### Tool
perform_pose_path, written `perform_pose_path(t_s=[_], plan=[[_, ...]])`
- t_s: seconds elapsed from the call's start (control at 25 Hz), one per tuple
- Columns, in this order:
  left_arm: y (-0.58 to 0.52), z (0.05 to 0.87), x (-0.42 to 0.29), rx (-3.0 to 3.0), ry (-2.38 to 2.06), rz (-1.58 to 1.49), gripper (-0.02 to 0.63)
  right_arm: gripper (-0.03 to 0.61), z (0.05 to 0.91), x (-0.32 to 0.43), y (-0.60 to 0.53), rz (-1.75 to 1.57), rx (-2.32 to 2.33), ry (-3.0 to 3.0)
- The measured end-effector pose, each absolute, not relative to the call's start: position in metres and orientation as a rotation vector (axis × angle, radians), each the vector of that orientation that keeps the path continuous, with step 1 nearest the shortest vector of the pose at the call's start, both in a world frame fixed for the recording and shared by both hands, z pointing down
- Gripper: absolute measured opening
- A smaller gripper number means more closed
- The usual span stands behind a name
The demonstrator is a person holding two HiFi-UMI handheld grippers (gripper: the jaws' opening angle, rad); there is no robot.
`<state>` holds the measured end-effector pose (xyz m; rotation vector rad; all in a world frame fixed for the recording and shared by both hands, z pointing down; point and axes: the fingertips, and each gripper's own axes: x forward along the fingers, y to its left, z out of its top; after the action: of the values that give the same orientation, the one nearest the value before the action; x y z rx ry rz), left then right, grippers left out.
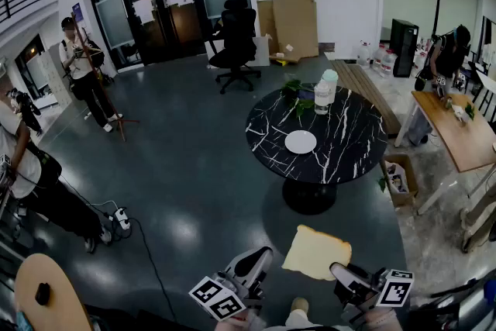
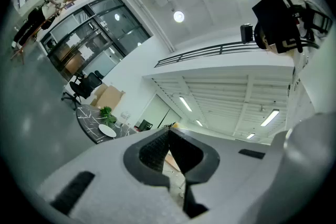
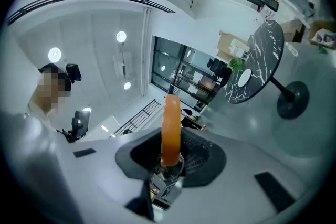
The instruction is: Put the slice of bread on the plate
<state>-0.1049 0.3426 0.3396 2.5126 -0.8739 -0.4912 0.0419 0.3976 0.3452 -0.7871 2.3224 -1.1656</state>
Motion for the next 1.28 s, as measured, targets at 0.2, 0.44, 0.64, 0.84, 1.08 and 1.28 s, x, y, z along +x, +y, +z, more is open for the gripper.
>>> perform_pose_path(t_s=[0.2, 0.44, 0.64, 0.84, 1.08, 1.28], plan=[[0.306, 0.346, -0.076, 2.516, -0.863, -0.454, 0.009, 0.091, 0.347, 0.066, 0.360, -1.168, -0.774, 2.299], [0.282, 0.340, -0.058, 2.526, -0.864, -0.466, 0.009, 0.091, 0.348, 0.081, 0.333, -1.186, -0.750, 2.311], [0.266, 0.347, -0.066, 2.504, -0.914, -0.451, 0.009, 0.091, 0.353, 0.077, 0.313, -1.202, -0.712, 2.301], [0.240, 0.362, -0.068, 2.466, -0.936, -0.445, 0.009, 0.091, 0.367, 0.076, 0.289, -1.246, -0.707, 2.286], [0.177, 0.374, -0.051, 2.472, -0.863, -0.434, 0.009, 0.091, 0.376, 0.086, 0.236, -1.270, -0.764, 2.258], [0.117, 0.377, -0.034, 2.514, -0.800, -0.402, 0.009, 0.091, 0.376, 0.088, 0.181, -1.272, -0.817, 2.262]])
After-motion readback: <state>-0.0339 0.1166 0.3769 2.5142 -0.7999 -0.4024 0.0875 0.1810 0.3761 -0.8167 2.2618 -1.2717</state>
